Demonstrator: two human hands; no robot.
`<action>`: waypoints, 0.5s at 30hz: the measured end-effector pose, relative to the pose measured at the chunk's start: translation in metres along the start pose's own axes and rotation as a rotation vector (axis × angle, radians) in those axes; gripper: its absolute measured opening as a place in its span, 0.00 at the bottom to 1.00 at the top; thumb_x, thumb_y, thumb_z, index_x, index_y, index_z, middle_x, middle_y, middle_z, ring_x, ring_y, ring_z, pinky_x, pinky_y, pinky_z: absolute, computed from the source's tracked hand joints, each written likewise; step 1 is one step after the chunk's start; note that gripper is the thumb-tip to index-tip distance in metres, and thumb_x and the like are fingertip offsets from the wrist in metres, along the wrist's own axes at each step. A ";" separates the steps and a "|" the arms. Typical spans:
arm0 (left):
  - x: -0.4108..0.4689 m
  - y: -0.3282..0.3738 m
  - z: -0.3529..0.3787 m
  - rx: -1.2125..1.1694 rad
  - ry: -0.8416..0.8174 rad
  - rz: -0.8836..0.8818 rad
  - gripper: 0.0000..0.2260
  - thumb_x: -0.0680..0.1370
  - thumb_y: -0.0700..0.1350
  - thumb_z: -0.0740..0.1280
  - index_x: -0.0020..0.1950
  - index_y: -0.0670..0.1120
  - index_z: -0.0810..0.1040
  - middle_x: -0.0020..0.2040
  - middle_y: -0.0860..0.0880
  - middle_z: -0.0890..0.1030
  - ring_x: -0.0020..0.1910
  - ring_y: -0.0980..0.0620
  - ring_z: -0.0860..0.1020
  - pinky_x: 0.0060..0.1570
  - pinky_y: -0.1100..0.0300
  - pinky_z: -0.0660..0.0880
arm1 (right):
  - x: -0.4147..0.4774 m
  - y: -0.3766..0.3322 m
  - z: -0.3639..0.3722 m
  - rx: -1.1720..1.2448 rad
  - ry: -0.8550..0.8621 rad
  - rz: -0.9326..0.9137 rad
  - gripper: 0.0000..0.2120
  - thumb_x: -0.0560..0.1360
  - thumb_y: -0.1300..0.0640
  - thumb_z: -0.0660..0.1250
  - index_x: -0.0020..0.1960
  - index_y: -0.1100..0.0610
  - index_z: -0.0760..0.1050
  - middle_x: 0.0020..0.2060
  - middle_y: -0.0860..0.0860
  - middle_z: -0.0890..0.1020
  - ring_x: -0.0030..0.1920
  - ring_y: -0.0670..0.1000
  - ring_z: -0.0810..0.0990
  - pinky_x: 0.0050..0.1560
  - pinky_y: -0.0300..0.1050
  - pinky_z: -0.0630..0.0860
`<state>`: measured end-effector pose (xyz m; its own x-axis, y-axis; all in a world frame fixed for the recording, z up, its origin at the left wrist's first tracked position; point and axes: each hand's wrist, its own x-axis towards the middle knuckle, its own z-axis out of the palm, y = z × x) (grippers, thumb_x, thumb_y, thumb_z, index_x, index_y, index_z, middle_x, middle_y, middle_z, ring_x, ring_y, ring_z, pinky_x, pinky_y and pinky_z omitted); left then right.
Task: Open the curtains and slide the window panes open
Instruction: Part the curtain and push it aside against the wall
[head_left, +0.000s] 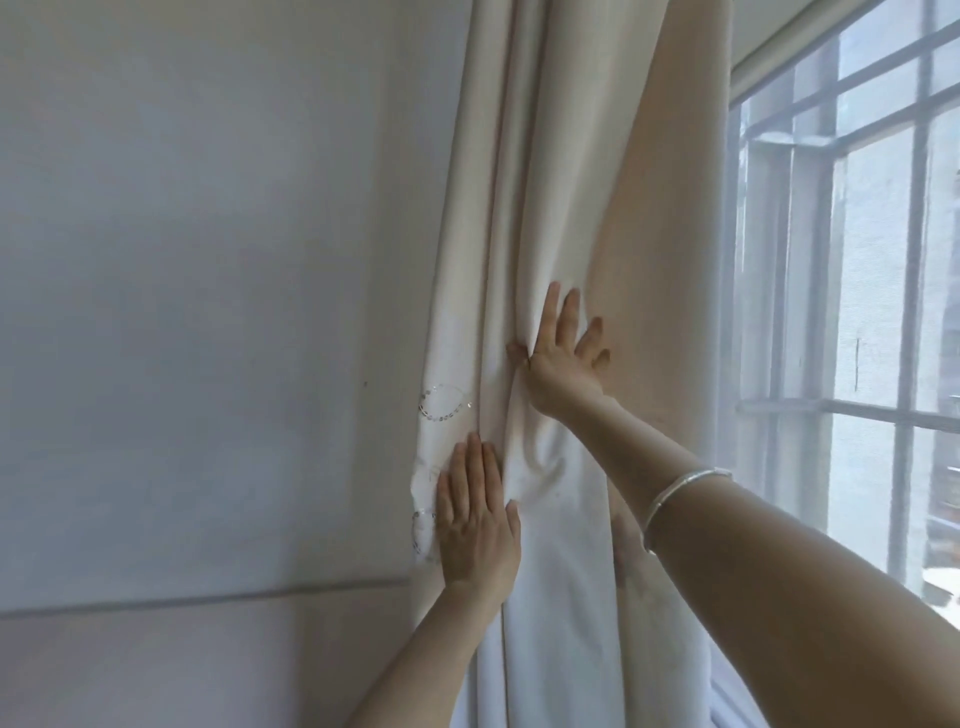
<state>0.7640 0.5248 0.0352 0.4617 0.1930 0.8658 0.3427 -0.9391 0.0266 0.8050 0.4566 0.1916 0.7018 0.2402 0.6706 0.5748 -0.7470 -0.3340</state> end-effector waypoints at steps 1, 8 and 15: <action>0.001 -0.001 0.008 -0.010 -0.013 0.004 0.31 0.63 0.53 0.75 0.62 0.41 0.75 0.63 0.43 0.76 0.62 0.47 0.75 0.57 0.51 0.75 | 0.003 0.004 0.008 -0.007 -0.016 0.010 0.33 0.79 0.45 0.46 0.72 0.53 0.28 0.75 0.54 0.34 0.73 0.66 0.38 0.71 0.65 0.44; 0.020 0.004 0.061 -0.054 -0.056 0.013 0.29 0.69 0.58 0.64 0.61 0.39 0.75 0.62 0.42 0.78 0.61 0.45 0.76 0.54 0.48 0.76 | 0.035 0.036 0.054 -0.182 -0.015 0.045 0.32 0.80 0.45 0.46 0.73 0.54 0.29 0.75 0.55 0.37 0.73 0.67 0.39 0.71 0.64 0.44; 0.050 0.019 0.110 -0.122 -0.131 -0.016 0.38 0.63 0.66 0.66 0.63 0.39 0.74 0.64 0.42 0.76 0.63 0.43 0.74 0.65 0.52 0.55 | 0.089 0.073 0.093 -0.256 -0.015 0.047 0.31 0.80 0.45 0.44 0.73 0.52 0.29 0.75 0.51 0.35 0.73 0.67 0.36 0.69 0.69 0.40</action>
<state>0.8836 0.5480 0.0245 0.5623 0.2360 0.7925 0.2525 -0.9616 0.1073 0.9483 0.4814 0.1655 0.7323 0.2092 0.6480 0.4179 -0.8895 -0.1851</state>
